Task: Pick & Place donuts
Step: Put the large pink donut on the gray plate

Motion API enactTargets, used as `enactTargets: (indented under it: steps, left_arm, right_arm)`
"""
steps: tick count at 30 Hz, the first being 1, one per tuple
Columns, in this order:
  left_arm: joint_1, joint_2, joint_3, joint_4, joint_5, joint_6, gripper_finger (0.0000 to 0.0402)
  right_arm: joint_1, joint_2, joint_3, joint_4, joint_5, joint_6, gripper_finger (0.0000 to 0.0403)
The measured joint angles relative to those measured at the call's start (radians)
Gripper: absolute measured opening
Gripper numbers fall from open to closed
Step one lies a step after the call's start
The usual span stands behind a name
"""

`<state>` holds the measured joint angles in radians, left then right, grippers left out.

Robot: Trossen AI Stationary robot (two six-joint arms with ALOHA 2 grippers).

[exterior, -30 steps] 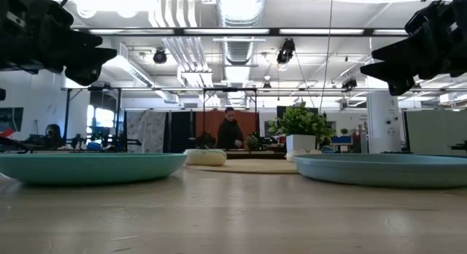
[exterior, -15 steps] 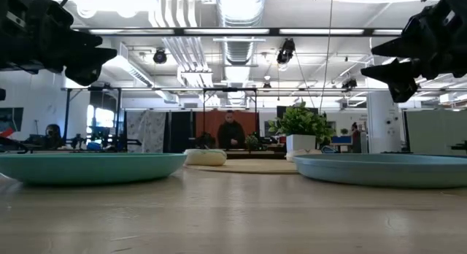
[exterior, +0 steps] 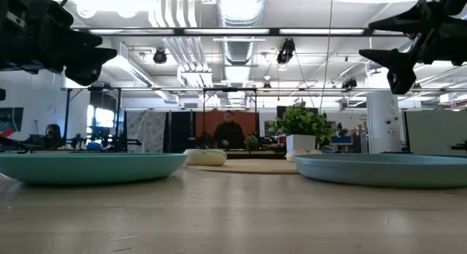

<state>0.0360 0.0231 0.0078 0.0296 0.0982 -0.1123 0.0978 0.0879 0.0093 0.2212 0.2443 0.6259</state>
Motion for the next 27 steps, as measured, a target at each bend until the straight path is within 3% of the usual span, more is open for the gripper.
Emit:
enactTargets:
  steps: [17,23,27]
  left_arm:
    - [0.000,0.000,0.000,0.000,0.000,0.000,0.0149]
    - [0.000,0.000,0.000,0.000,0.000,0.000,0.0149]
    - [0.000,0.000,0.000,0.000,0.000,0.000,0.0149]
  right_arm:
    - [0.000,0.000,0.000,0.002,0.002,0.039,0.0219]
    - [0.000,0.001,0.000,0.000,0.024,0.206,0.0219]
    - [0.000,0.001,0.000,-0.008,0.024,0.411,0.0219]
